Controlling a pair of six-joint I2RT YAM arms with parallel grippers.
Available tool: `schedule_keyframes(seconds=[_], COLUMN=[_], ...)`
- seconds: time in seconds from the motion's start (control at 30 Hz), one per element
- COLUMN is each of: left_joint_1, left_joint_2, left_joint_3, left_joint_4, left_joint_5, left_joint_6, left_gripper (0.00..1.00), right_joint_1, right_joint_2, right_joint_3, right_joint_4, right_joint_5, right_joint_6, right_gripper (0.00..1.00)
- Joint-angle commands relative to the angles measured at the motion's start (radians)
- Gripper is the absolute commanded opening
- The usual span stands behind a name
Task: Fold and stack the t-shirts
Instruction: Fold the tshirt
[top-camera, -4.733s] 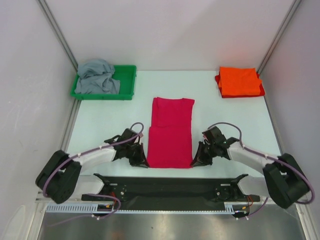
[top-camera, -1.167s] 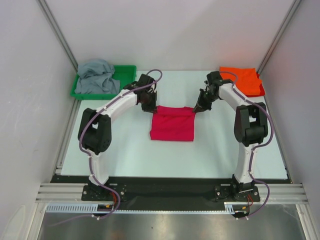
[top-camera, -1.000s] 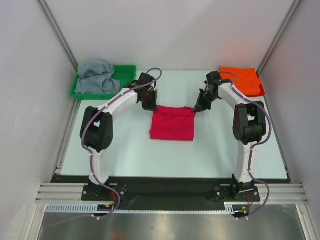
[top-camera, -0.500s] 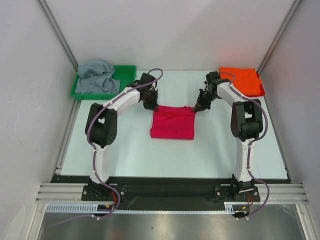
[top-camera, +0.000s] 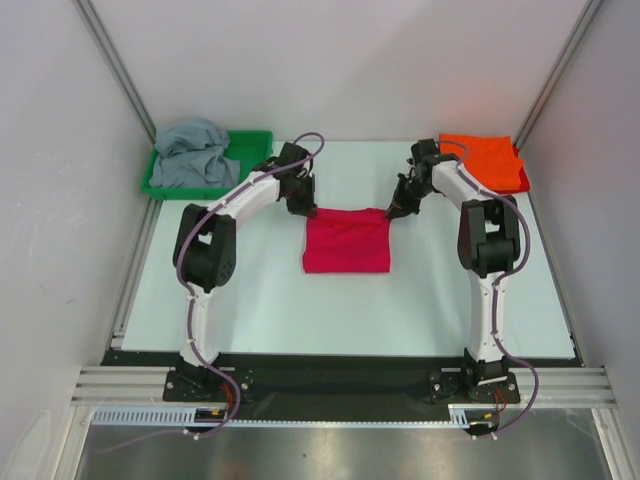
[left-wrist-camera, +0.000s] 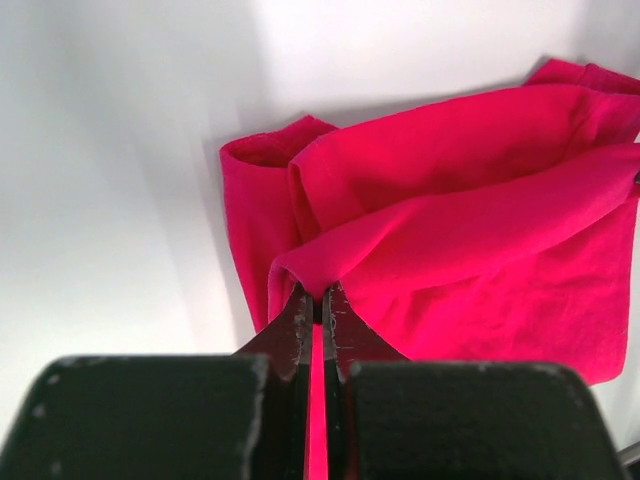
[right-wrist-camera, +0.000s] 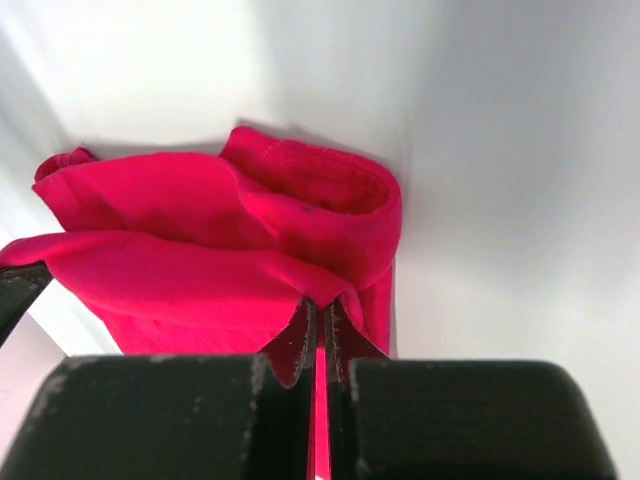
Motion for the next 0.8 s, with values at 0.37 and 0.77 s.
schedule_keyframes(seconds=[0.37,0.77], left_joint_1=[0.03,0.047], left_joint_2=[0.046,-0.304], left_joint_3=[0.091,-0.128], left_joint_4=[0.023,0.085], left_joint_5=[0.001,-0.107], left_joint_6=[-0.031,-0.053], left_gripper=[0.02,0.53], right_joint_1=[-0.015,0.041], right_joint_2=[0.024,-0.113], right_joint_3=[0.108,0.203], right_joint_4=[0.01,-0.171], right_joint_5=[-0.022,0.143], right_joint_6=[0.027,-0.065], right_gripper=[0.24,0.65])
